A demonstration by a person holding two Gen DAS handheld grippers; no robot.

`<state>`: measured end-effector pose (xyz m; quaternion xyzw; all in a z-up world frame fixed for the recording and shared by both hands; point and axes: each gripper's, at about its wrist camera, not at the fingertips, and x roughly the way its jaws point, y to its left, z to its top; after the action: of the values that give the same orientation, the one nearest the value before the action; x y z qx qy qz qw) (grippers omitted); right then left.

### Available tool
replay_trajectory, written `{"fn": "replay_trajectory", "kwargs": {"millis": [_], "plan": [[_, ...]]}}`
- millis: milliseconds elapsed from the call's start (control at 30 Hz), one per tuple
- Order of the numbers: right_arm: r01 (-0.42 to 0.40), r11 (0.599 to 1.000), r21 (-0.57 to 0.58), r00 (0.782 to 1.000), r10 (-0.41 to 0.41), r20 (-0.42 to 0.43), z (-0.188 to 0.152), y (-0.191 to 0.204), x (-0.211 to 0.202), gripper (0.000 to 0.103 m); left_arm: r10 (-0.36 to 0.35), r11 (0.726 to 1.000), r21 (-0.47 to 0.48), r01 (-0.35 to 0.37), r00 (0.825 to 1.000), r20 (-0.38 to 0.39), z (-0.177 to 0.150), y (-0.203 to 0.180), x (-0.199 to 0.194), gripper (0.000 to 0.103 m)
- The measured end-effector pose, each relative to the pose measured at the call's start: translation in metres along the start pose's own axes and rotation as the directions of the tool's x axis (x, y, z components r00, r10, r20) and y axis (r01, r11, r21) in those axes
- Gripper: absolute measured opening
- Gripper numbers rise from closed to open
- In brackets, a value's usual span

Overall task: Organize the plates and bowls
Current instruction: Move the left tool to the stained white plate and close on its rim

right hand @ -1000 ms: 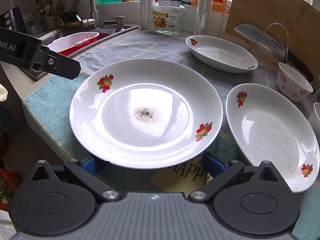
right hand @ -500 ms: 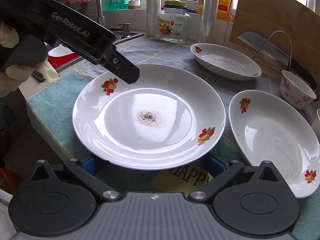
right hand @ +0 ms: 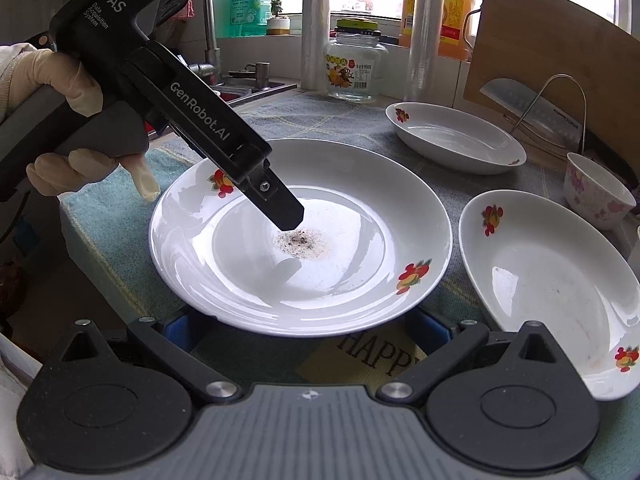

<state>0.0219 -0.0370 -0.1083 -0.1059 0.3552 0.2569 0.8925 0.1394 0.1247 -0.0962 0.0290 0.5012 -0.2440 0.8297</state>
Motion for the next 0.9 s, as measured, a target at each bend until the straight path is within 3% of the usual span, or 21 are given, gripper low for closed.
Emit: {"fn": "replay_trajectory", "kwargs": {"millis": [267,467,733,900], "plan": [[0.03,0.999,0.027,1.0,-0.03,-0.004,0.0,0.004,-0.002,0.103,-0.059,0.995,0.072,0.061,0.998,-0.028,0.001,0.007,0.0,0.102],[0.064,0.996,0.054,0.998,-0.064,0.001,-0.002,0.007,-0.001,0.103,0.028,0.975,0.222,-0.014,0.998,-0.058,-0.006,-0.014,0.002,0.102],[0.068,0.996,0.058,0.997,-0.07,0.032,-0.008,0.007,-0.003,0.103,-0.067,0.977,0.201,0.071,0.997,-0.029,0.013,-0.001,-0.011,0.101],[0.07,0.996,0.058,0.996,-0.073,0.049,-0.011,0.008,-0.004,0.103,-0.117,0.966,0.224,0.129,0.991,-0.065,0.028,0.0,-0.005,0.101]]}}
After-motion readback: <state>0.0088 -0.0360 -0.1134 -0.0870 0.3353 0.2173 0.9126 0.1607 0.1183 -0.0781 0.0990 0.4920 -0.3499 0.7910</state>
